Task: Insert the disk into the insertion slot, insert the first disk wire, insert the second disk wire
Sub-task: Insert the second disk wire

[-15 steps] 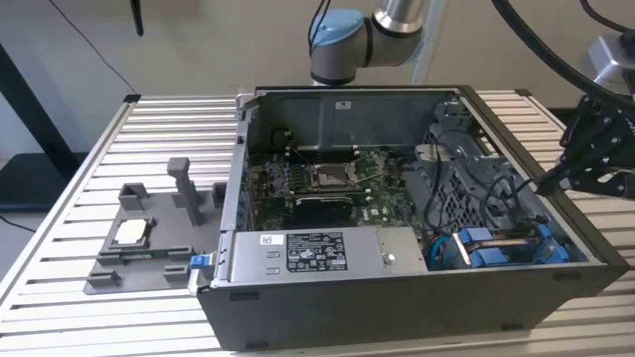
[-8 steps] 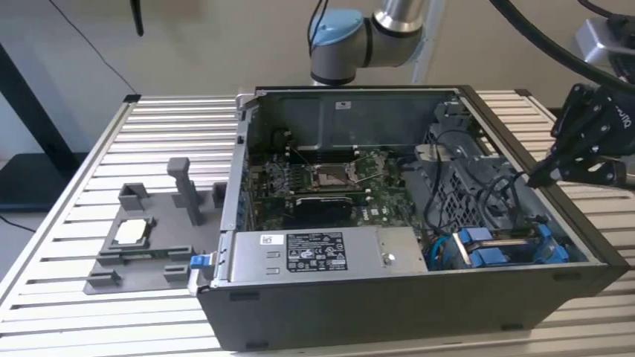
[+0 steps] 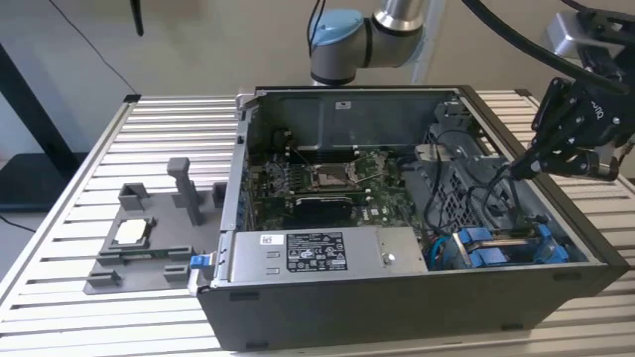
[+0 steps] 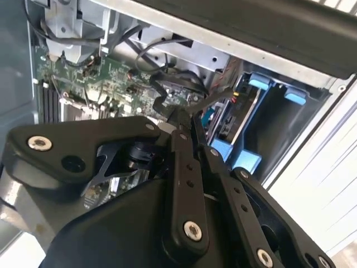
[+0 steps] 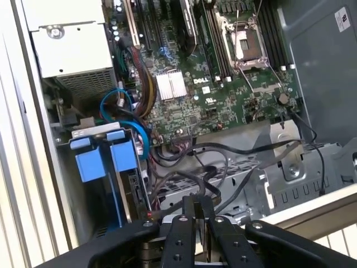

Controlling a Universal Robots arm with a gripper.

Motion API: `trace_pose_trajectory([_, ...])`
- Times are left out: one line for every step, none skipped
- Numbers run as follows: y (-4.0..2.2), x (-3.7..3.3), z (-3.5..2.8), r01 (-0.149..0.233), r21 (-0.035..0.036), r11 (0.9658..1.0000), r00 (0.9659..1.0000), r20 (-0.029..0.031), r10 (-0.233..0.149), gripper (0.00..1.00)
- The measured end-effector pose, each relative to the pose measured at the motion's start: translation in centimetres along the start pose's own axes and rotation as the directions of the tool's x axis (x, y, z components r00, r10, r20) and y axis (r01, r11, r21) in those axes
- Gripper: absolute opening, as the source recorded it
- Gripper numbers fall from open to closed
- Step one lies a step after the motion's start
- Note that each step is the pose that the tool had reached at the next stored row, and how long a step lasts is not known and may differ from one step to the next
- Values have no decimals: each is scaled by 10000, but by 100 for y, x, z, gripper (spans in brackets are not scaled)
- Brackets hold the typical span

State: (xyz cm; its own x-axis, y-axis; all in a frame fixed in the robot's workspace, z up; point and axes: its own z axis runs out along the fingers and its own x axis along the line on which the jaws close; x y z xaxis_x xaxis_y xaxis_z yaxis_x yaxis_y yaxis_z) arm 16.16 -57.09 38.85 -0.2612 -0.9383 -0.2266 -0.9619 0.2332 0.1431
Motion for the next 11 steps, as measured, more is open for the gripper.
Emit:
trace_pose_trajectory([15,4,1,47,-4,10000,10000,-38,-47,16])
trace_pose_trajectory([23,7,2,99,-8,10000,9999,-76,-99,16])
trace_pose_trajectory([29,8,2,159,-12,9999,9998,-129,-160,16])
trace_pose_trajectory([33,9,3,208,-15,9998,9996,-174,-208,16])
trace_pose_trajectory([38,10,3,292,-22,9996,9993,-246,-292,16])
trace_pose_trajectory([40,11,3,345,-29,9994,9990,-281,-345,16])
trace_pose_trajectory([44,14,6,476,-59,9989,9984,-316,-477,16])
trace_pose_trajectory([47,17,7,560,-79,9984,9979,-331,-563,16])
trace_pose_trajectory([50,19,7,605,-89,9981,9976,-340,-608,16])
trace_pose_trajectory([53,21,8,647,-99,9979,9973,-348,-650,16])
trace_pose_trajectory([56,22,9,677,-105,9977,9970,-370,-680,16])
